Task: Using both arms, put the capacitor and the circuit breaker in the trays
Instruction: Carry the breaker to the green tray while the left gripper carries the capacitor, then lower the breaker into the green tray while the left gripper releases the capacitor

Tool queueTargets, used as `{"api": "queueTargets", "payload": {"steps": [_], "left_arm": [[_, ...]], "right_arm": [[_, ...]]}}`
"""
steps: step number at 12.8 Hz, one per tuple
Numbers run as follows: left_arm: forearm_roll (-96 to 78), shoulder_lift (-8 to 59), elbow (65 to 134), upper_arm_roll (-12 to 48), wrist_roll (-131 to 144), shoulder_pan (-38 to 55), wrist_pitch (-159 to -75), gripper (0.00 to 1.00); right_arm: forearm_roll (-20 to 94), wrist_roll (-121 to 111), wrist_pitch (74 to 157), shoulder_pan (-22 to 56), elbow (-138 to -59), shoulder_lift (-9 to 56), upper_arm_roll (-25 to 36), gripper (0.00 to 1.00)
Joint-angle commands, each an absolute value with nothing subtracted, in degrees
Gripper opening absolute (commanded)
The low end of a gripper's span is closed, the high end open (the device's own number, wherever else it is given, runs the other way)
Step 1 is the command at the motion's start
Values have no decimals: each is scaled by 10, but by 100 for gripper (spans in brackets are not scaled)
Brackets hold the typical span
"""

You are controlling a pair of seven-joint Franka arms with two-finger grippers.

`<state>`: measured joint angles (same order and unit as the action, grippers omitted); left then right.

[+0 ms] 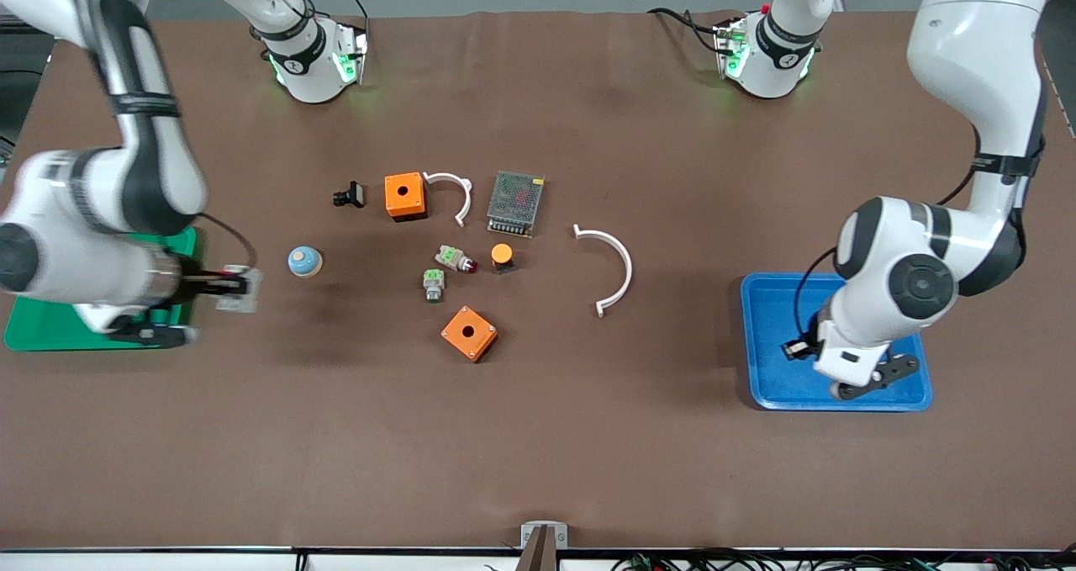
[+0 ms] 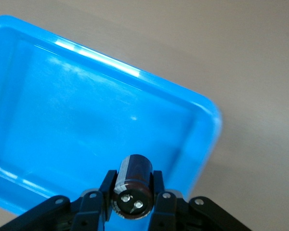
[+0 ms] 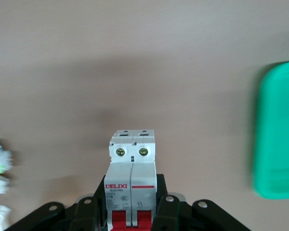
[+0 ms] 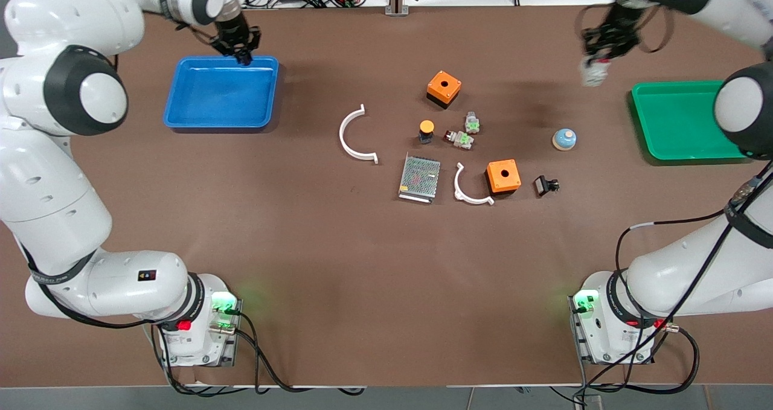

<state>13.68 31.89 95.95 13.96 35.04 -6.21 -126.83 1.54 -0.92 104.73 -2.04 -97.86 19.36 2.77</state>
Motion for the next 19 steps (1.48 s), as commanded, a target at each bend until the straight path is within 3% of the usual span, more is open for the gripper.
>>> {"api": "queueTargets", "payload": {"steps": [1, 8, 9, 10, 11, 12, 16, 19], "left_arm": [[147, 338, 1006, 148, 282, -128, -1349, 0], [146, 377, 1011, 146, 183, -187, -1381, 2], [146, 378, 1010, 146, 181, -189, -1381, 11], [146, 379, 1009, 146, 178, -189, -1380, 37], [146, 379, 1008, 146, 172, -190, -1380, 78], [145, 377, 1008, 146, 172, -190, -1380, 100], [146, 334, 1005, 150, 171, -188, -1372, 100], [145, 274, 994, 172, 170, -187, -1316, 100]], "right_arm": [[-45, -91, 1038, -104, -955, 204, 15, 24], [-47, -238, 1137, -271, -954, 276, 14, 25], [-47, -249, 1152, -281, -954, 286, 14, 26], [-47, -262, 1169, -289, -954, 300, 14, 26], [-47, -278, 1187, -297, -954, 312, 14, 26], [-47, -296, 1208, -302, -954, 326, 14, 26], [-42, -298, 1244, -315, -960, 360, 13, 26], [-42, -299, 1264, -320, -972, 364, 13, 26]]}}
